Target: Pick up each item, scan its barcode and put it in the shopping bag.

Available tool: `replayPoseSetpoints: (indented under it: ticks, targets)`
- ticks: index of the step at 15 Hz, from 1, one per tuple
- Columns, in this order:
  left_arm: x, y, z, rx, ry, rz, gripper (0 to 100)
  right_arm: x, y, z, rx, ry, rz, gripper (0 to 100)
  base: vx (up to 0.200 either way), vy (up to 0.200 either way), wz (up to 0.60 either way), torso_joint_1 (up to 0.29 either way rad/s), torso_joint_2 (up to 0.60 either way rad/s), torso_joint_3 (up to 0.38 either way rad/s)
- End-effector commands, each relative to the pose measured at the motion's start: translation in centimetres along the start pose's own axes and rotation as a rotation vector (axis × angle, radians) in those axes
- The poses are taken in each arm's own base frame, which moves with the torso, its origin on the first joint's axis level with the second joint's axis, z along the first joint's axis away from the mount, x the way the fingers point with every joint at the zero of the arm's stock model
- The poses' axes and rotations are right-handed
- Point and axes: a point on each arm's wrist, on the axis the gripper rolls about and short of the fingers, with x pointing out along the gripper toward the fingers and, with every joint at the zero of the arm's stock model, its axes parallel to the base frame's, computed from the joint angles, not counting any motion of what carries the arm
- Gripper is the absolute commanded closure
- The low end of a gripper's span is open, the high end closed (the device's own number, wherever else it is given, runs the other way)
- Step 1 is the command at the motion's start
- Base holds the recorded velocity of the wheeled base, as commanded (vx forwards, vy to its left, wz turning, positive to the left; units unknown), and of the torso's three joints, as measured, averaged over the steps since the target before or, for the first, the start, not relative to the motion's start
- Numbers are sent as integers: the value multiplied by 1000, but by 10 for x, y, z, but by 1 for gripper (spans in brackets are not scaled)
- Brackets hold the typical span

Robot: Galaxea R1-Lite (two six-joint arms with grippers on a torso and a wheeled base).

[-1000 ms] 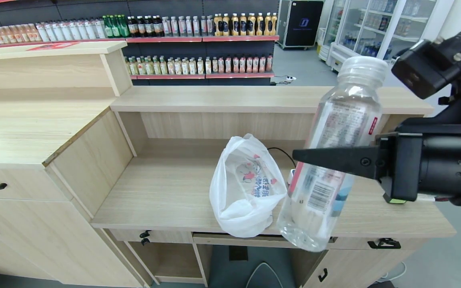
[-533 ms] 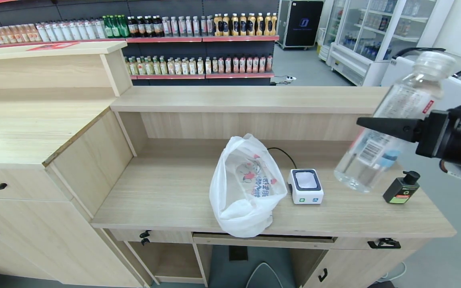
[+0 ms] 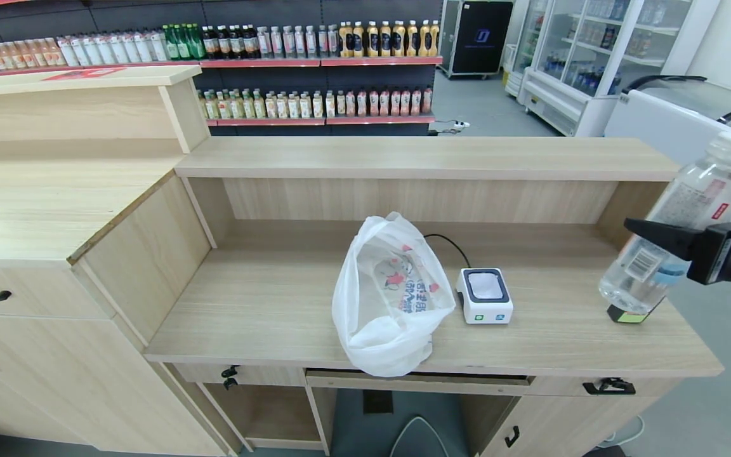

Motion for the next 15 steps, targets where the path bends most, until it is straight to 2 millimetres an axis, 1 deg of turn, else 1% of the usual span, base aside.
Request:
replayPoseSetpoints:
  ticks: [1,2,3,5,6,10,13,15]
  targets:
    - [0,0,0,0,0,0,100,7,-15,-20,-120,44,-62,100,0,0,0,0,0,0]
    - [0,0,0,0,0,0,100,11,-31,-27,-190,60,-126,100,0,0,0,0,0,0]
    - [0,0,0,0,0,0,100,14,-43,-32,-211,76,-171,100,0,0,0,0,0,0]
    - [0,0,0,0,0,0,100,15,-49,-36,-207,91,-193,100,0,0,0,0,0,0]
    - [0,0,0,0,0,0,100,14,-58,-35,-224,89,-229,100,0,0,0,0,0,0]
    - [0,0,0,0,0,0,100,6,-69,-41,-293,122,-285,100,0,0,0,0,0,0]
    - [0,0,0,0,0,0,100,5,-72,-40,-302,111,-299,100,0,0,0,0,0,0]
    - [0,0,0,0,0,0,100,7,-73,-41,-330,111,-299,100,0,0,600,2,7,5]
